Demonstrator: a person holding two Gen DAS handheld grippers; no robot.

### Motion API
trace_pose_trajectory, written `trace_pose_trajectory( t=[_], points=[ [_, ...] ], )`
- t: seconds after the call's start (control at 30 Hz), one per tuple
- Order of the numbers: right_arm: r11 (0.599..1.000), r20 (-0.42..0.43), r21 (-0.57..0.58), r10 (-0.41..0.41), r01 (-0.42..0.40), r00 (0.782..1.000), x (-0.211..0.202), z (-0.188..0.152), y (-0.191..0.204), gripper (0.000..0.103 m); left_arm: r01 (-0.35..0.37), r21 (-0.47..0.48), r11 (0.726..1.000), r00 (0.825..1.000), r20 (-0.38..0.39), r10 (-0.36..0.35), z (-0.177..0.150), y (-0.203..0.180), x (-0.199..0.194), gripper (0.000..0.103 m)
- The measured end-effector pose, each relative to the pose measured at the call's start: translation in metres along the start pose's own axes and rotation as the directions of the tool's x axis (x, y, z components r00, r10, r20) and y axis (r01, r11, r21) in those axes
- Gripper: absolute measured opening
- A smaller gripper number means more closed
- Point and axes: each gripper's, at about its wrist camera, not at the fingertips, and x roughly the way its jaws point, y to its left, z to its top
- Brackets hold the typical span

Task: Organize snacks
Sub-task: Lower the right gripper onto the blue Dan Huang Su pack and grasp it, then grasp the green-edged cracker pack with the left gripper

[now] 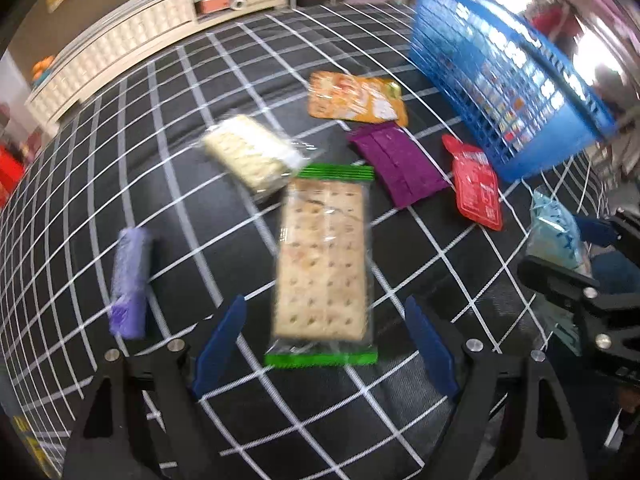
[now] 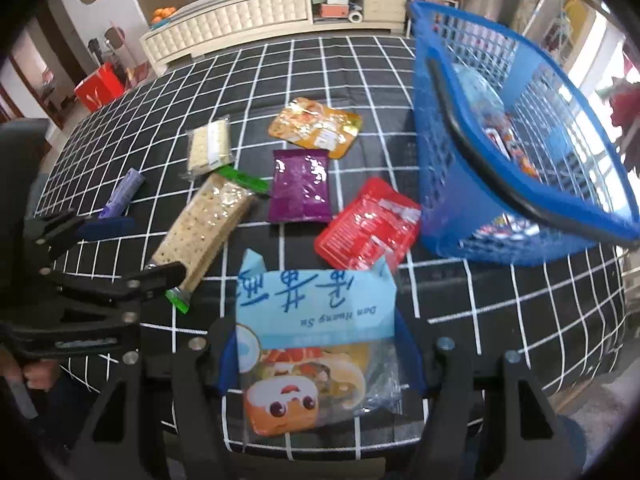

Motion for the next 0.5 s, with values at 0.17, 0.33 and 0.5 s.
trace_pose_trajectory(
  t=[0.17, 0.33, 0.5],
  points=[
    [0.999, -0.005, 0.038, 0.009, -0.009, 1.000, 0.000, -0.005, -0.010, 0.069, -0.022, 0.028, 0.999, 0.999, -0.043, 0.024, 0.011, -0.005, 0.027, 0.080],
    [0.998, -0.005, 0.050, 0.025, -0.025, 1.000, -0.004, -0.008, -0.016, 0.069, -0.033, 0.018, 0.999, 0.997, -0.069, 0.034, 0.017, -0.002, 0.042, 0.080],
    [0.997, -0.015, 0.078, 0.026, -0.025, 1.000, 0.003, -0.007, -0.022, 0.069, -0.052, 0.024, 0.998, 0.997, -0.051, 0.053, 0.021, -0.002, 0.042, 0.068]
  ],
)
